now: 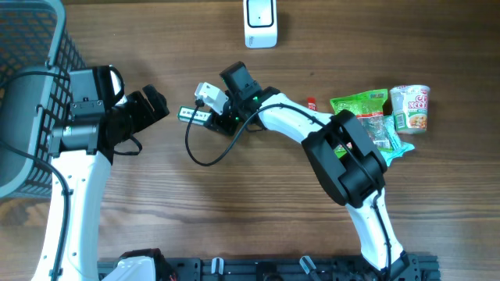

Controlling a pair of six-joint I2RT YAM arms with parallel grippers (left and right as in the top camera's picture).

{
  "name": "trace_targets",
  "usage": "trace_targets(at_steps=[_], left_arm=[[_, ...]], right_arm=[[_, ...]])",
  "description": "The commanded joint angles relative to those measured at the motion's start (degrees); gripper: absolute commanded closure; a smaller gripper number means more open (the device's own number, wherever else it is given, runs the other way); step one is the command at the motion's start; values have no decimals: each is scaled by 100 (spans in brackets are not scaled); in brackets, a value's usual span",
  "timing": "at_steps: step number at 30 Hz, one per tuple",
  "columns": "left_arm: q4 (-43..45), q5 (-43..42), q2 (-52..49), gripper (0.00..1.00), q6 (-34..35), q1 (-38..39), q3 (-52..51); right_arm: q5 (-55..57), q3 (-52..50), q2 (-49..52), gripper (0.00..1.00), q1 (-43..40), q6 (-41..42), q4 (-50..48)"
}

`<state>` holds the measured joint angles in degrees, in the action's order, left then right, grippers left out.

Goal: Scan the item barcode
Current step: 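Grasp the gum box with the right gripper, then lift the gum box and carry it toward the right side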

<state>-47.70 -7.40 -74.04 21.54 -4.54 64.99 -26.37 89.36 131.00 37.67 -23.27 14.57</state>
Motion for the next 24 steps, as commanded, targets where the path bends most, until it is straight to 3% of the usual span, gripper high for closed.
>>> trace_targets(at_steps=[1, 12, 19, 24], left_arm=[[11, -48, -22, 0, -50, 20, -7], [11, -48, -22, 0, -50, 20, -7], [11, -48, -22, 0, -50, 20, -7], [11, -48, -22, 0, -50, 20, -7]], right_arm=[[190, -22, -275, 61, -31, 107, 52], [227, -22, -422, 66, -144, 428, 251], [317, -22, -879, 64, -328, 535, 1032], [1145, -22, -1034, 66, -367, 999, 1661]])
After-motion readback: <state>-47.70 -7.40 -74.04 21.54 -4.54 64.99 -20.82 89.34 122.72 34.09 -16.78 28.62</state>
